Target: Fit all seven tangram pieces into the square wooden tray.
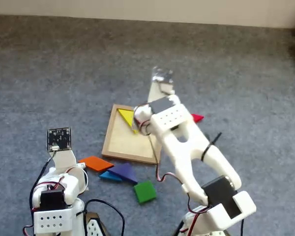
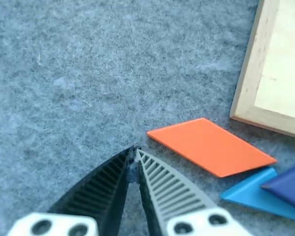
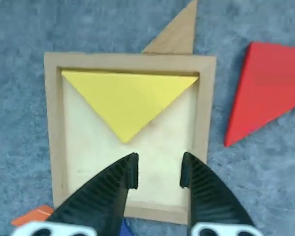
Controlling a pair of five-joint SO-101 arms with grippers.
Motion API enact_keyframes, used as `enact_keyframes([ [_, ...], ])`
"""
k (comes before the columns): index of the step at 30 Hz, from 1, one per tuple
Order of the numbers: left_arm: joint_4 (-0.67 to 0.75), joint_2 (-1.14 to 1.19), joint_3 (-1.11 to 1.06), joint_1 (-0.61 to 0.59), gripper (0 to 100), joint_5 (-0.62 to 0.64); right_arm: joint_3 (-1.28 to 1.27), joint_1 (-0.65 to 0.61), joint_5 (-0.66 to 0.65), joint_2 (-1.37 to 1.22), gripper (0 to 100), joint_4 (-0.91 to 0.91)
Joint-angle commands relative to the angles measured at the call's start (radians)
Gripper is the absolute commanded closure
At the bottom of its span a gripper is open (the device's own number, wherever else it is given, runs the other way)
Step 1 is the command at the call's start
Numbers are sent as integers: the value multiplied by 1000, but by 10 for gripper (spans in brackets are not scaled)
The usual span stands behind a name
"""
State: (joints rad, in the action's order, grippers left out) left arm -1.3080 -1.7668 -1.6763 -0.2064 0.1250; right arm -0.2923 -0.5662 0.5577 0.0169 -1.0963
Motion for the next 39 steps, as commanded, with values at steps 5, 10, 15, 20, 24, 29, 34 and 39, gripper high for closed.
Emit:
enact_keyframes([
  [5,-5,-53,-19,10,994,-9,81,140,40,4,698,-4],
  [10,-5,-53,-19,10,994,-9,81,145,43,2,696,44],
  [15,-5,-53,-19,10,994,-9,81,186,43,2,695,97],
  [20,-5,-53,-19,10,994,-9,111,203,44,-87,695,114],
  [24,-5,-53,-19,10,994,-9,234,217,71,-217,695,77],
  [29,-5,-53,-19,10,994,-9,387,251,112,-341,695,53],
  [34,-5,-53,-19,10,994,-9,473,283,144,-446,695,22],
  [39,-5,-53,-19,10,994,-9,562,285,167,-516,695,-64],
])
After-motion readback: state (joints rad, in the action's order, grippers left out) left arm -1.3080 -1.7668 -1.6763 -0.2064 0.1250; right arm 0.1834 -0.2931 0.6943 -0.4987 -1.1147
